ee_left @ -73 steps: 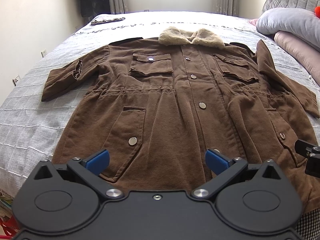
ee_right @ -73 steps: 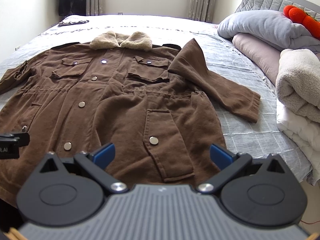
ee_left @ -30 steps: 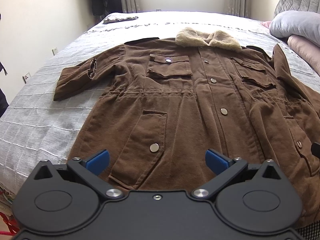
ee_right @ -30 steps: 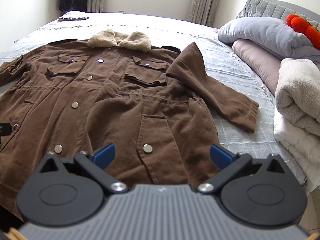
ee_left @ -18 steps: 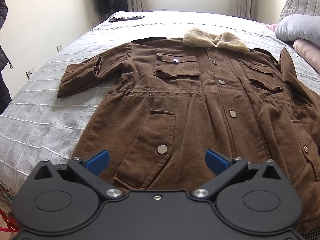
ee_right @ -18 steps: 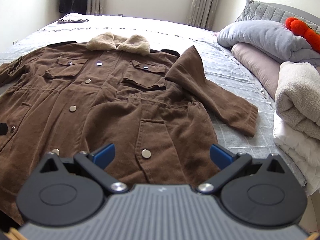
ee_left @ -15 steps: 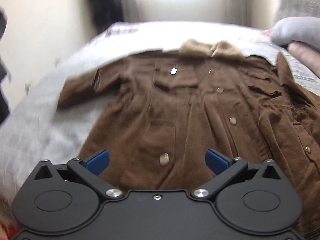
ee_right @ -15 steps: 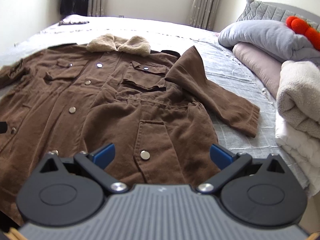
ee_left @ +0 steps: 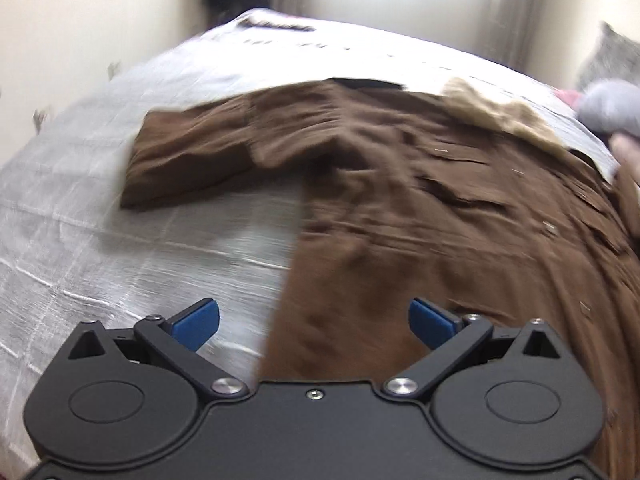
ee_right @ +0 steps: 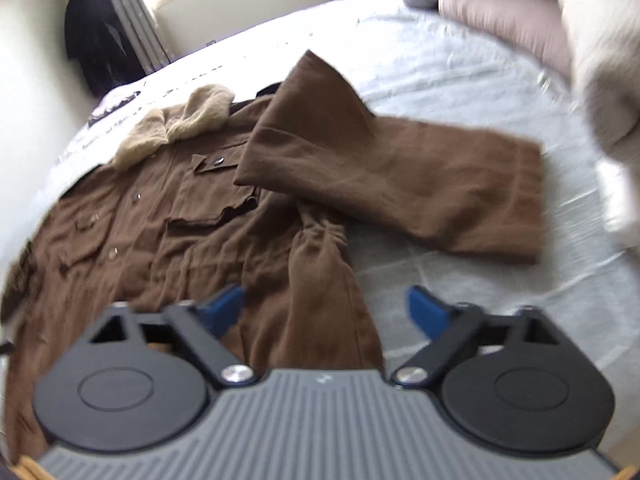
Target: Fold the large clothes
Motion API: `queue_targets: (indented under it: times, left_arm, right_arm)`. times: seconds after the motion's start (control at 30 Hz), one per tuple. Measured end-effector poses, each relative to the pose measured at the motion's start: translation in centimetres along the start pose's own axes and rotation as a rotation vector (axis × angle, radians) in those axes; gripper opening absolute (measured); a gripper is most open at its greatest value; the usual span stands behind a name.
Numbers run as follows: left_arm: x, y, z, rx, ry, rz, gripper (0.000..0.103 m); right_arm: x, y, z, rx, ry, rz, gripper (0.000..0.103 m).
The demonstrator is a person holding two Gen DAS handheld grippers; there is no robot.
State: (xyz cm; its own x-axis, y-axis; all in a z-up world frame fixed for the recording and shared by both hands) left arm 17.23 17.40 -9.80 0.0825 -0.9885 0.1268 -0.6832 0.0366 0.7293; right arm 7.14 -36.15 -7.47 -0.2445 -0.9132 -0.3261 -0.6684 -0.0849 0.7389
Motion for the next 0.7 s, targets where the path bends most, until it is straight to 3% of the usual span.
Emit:
queue_targets:
  times: [0.07, 0.1, 0.17, 0.33, 0.43, 0.53, 0.6, 0.7]
  left_arm:
    - [-1.3, -1.7, -0.3, -0.007, 0.046, 0.020, 0.100]
    - [-1.6, -2.2, -0.3, -0.018, 0.057, 0.030, 0.092]
    - [-1.8, -3.2, 0.2, -0.045, 0.068, 0.047, 0.090]
    - [-2.0, -2.6, 0.4, -0.012, 0.015, 0.015, 0.094]
    - [-2.9, -2.0, -0.1, 0.014, -0.015, -0.002, 0.096]
    - [-3.9, -1.5, -1.0, 0.046, -0.052, -0.027, 0.101]
    - [-4.5, -1.5, -1.9, 0.052, -0.072, -0.028, 0.102]
    - [-5.5, -1.4, -3.6, 0.087, -0.086, -0.093, 0.101]
  right_arm:
    - [0.1, -1.8, -0.2, -0.022, -0.014, -0.027, 0.040]
    - [0.0, -2.5, -0.1, -0.030, -0.007, -0.019, 0.033]
    - [-0.1, -3.5, 0.2, -0.028, 0.032, 0.012, 0.017]
    - [0.6, -3.7, 1.0, -0.022, 0.030, 0.107, 0.011]
    - [0.7, -3.6, 1.4, -0.025, 0.058, 0.152, 0.014]
    - [-0.3, -2.3, 1.3, 0.000, 0.131, 0.207, 0.035]
    - [-0.7, -1.4, 1.0, 0.018, 0.174, 0.223, 0.057]
    - [-1.6, -0.1, 0.1, 0.042, 0.217, 0.232, 0.069]
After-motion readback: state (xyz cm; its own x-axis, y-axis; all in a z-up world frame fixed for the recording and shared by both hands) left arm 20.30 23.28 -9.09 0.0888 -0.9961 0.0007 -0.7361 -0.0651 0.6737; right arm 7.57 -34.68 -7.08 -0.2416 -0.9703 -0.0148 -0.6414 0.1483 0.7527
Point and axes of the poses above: each gripper's, at about its wrist camera, not at the fingertips, and y roughly against the way its jaws point, x to its right, z to its underside, the point moved 6 cm from there along -y, roughly the way its jaws point, and after that the axes turned 2 degrees about y, right-handed, at the moved point
